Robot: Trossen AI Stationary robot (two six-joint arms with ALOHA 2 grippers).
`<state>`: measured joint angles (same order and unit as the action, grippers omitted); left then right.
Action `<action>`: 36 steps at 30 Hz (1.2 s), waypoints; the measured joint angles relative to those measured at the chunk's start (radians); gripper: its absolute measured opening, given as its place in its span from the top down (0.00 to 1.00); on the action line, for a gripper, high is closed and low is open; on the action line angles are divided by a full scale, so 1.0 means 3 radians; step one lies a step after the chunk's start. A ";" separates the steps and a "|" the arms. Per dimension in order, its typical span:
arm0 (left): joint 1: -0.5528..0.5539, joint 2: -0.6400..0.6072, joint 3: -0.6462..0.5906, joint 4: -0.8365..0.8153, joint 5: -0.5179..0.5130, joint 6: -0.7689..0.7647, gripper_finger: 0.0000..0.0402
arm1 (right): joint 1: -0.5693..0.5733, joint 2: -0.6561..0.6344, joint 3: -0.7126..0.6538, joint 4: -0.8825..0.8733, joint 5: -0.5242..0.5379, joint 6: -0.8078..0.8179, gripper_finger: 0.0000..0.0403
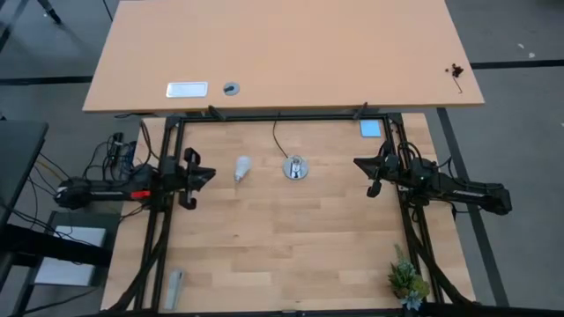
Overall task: Screw lightbulb
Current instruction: Insert the lightbulb into the lamp
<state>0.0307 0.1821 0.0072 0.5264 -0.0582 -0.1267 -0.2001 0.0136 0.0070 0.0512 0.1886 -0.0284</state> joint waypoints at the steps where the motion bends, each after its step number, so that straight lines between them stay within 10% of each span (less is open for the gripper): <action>1: -0.0001 0.0081 0.0001 0.0063 0.0012 -0.0047 0.83 | 0.0000 0.0001 -0.0001 0.0000 -0.0001 -0.0001 0.93; 10: -0.0001 0.0788 0.0005 0.0989 0.0335 -0.0117 0.82 | 0.0000 0.0001 0.0000 0.0000 0.0000 0.0000 0.93; 36: -0.0003 0.2475 0.0768 0.0774 -0.0012 -0.0252 0.86 | 0.0000 0.0001 -0.0001 0.0000 -0.0001 -0.0001 0.93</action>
<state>0.0299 0.9245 0.2377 0.7587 -0.0618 -0.2022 -0.2001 0.0139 0.0068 0.0514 0.1884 -0.0286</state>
